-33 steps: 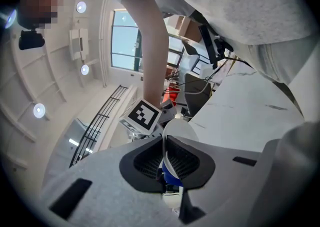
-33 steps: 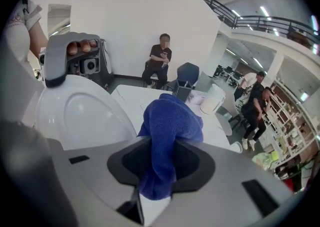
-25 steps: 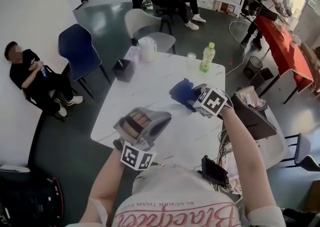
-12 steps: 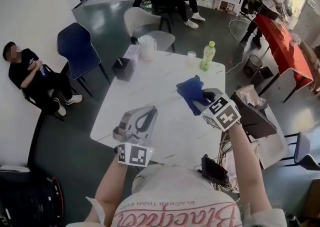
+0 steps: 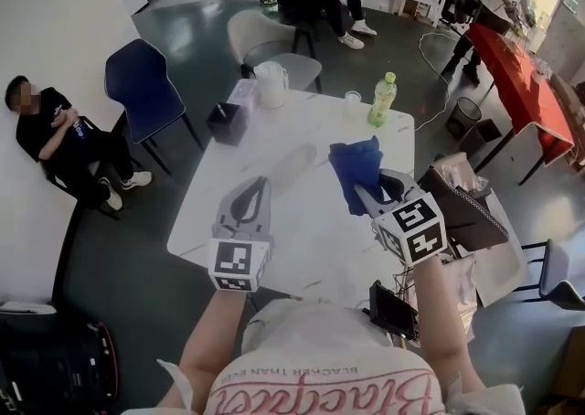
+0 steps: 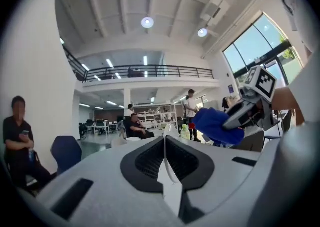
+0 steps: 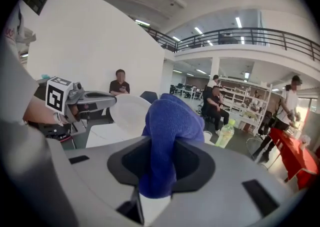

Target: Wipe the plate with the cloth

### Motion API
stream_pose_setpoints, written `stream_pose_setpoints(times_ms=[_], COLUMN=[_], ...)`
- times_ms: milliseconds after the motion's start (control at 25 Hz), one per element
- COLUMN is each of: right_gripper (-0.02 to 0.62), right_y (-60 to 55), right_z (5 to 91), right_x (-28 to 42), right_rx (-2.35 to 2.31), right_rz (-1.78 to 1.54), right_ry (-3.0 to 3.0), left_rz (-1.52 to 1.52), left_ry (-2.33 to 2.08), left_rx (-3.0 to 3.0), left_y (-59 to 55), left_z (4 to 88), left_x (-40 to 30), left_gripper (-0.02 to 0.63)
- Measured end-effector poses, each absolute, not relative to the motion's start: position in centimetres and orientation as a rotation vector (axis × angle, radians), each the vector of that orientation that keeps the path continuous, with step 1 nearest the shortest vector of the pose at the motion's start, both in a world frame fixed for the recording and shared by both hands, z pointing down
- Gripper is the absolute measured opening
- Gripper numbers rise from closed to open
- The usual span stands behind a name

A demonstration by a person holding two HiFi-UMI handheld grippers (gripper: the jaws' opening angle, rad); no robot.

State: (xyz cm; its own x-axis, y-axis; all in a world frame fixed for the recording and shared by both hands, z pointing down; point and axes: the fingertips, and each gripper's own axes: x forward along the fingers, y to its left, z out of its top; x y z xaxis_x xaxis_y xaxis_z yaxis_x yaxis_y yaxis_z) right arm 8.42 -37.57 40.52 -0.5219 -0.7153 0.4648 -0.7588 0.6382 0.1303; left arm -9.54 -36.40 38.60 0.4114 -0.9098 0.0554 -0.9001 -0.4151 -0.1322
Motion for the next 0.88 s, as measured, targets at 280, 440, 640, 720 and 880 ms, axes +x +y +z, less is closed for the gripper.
stream_pose_setpoints(times_ms=[280,440,640,720,880], right_gripper=[0.103,0.103,0.103,0.103,0.103], right_y=[-37.0,-36.6,-36.4,-36.4,-36.3], right_z=[40.8,40.1,39.1,39.0,38.9], right_x=[8.6,8.2,7.8,7.6,7.3], right_rx=[1.312,1.355,1.426,1.447,1.468], right_rz=[0.224,0.222,0.261,0.286,0.290], right_ry=[-2.370,-2.401,-2.447,-2.458,-2.466], left_rz=[-0.057,-0.047,-0.033,-0.025,-0.017], left_ry=[1.795,1.787,1.788,1.789,1.779], left_rx=[-2.633,-2.633,-2.638,-2.641,-2.641], left_y=[-37.3,-37.6,-37.8,-37.8,-37.6], left_z=[37.9,37.4,37.2,37.1,36.8], left_x=[-9.8,-9.3,-9.0,-8.8,-8.3], left_gripper=[0.014,0.014,0.014,0.014,0.014])
